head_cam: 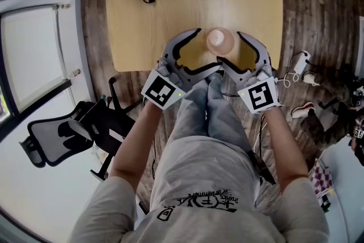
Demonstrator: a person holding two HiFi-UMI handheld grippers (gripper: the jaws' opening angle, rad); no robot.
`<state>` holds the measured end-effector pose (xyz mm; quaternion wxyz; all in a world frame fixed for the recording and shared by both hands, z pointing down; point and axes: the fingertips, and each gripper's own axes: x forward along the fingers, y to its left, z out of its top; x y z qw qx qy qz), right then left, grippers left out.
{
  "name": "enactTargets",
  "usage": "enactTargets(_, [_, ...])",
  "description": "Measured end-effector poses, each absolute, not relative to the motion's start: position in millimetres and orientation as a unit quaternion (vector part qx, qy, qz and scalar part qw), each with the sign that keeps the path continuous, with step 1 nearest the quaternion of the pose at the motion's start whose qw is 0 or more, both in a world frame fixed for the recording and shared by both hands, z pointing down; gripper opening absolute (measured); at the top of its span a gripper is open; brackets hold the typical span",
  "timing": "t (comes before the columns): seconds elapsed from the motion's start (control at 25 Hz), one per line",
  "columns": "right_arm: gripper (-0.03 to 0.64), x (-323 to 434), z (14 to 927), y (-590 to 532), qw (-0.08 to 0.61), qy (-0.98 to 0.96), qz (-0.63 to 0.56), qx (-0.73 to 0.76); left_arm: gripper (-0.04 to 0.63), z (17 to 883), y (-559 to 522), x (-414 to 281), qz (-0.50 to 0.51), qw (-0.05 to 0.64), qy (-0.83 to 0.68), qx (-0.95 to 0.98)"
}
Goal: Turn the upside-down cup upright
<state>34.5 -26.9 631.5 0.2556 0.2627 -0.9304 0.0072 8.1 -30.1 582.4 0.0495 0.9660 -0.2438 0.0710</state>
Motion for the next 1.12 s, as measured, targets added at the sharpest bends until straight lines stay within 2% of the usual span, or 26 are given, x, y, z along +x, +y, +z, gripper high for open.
enactTargets(0.08, [0.331, 40, 616, -23, 0.253, -0.931, 0.007, 0.264, 0.377, 559, -27, 5, 0.029, 0.081, -0.267, 0.96])
enactTargets(0.28, [0.314, 48, 555, -23, 0.214, -0.931, 0.025, 0.293, 0.367, 497, -16, -1, -0.01, 0.112, -0.287, 0.951])
enactTargets(0.44, [0.158, 48, 489, -18, 0.136, -0.933, 0.053, 0.33, 0.218, 443, -12, -9, -0.054, 0.13, -0.304, 0.942])
enactTargets(0.6, [0.083, 48, 433, -20, 0.098, -0.928, 0.056, 0.355, 0.055, 410, -17, -9, -0.064, 0.127, -0.317, 0.937])
enactTargets(0.64, [0.067, 49, 423, -20, 0.094, -0.927, 0.059, 0.358, 0.035, 403, -18, -10, -0.065, 0.128, -0.321, 0.936])
enactTargets(0.96, [0.035, 42, 360, -14, 0.042, -0.926, 0.103, 0.362, 0.009, 359, -15, -10, -0.053, 0.172, -0.335, 0.925])
enactTargets(1.12, [0.025, 34, 347, -9, 0.03, -0.926, 0.114, 0.359, 0.008, 346, -10, -14, -0.038, 0.163, -0.359, 0.918])
